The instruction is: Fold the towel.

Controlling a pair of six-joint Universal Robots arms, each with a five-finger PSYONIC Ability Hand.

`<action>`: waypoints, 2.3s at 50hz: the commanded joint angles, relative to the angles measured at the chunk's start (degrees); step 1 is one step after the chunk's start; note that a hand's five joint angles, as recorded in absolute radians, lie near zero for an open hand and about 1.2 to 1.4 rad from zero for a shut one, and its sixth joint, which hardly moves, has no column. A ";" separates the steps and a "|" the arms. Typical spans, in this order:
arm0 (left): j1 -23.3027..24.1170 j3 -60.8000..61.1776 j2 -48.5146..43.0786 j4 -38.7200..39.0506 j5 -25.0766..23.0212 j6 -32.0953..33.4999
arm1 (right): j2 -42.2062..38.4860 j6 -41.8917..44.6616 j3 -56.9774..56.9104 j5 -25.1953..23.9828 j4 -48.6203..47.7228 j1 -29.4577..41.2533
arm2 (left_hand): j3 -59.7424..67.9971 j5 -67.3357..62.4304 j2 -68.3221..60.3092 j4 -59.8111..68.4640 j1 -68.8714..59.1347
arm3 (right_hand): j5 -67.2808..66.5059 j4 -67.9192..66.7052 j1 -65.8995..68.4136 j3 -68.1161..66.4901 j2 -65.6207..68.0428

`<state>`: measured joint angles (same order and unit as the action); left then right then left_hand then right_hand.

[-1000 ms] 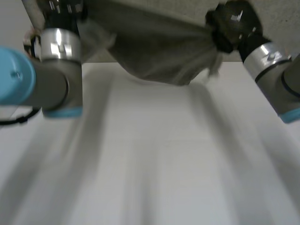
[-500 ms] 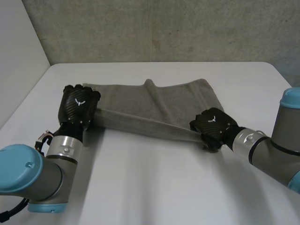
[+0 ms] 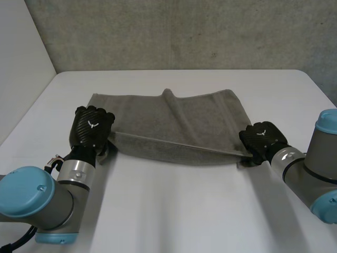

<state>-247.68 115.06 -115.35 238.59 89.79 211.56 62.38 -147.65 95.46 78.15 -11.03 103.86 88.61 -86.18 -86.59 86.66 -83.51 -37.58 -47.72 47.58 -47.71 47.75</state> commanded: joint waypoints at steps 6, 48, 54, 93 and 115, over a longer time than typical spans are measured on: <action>-0.09 0.78 1.09 0.21 0.12 -0.09 | 1.16 -3.08 -1.94 0.78 0.57 -1.74 | -8.61 16.18 6.59 -6.66 3.51 | -32.42 -32.28 32.42 -32.29 32.25; -7.11 -0.63 1.18 -3.75 0.83 11.52 | 2.39 -5.81 2.98 -0.01 -4.97 -4.02 | -49.97 57.54 47.95 -48.02 44.88 | -32.42 -32.28 32.42 -32.29 32.25; -5.54 0.16 1.97 -4.27 0.56 4.67 | 2.22 -5.90 3.50 -0.01 -4.88 -3.41 | -50.97 58.54 48.95 -49.02 45.87 | -32.42 -32.28 32.42 -32.29 32.25; -0.18 -27.34 -13.66 -33.80 5.75 -22.07 | 0.38 -5.81 3.94 -0.28 -4.97 -3.14 | -61.91 69.48 59.89 -59.96 56.81 | -32.42 -32.28 32.42 -32.29 32.25; 1.85 -36.31 -20.88 -34.33 6.01 -21.62 | -0.07 -4.67 3.86 -0.28 -4.97 -3.23 | -61.41 68.97 59.39 -59.46 56.31 | -32.42 -32.28 32.42 -32.29 32.25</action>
<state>-245.81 79.37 -135.60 204.36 95.76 189.99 62.29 -153.01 99.23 77.78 -16.00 100.63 31.52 -30.39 -31.74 32.64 -32.20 -67.53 -76.94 76.31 -76.58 76.87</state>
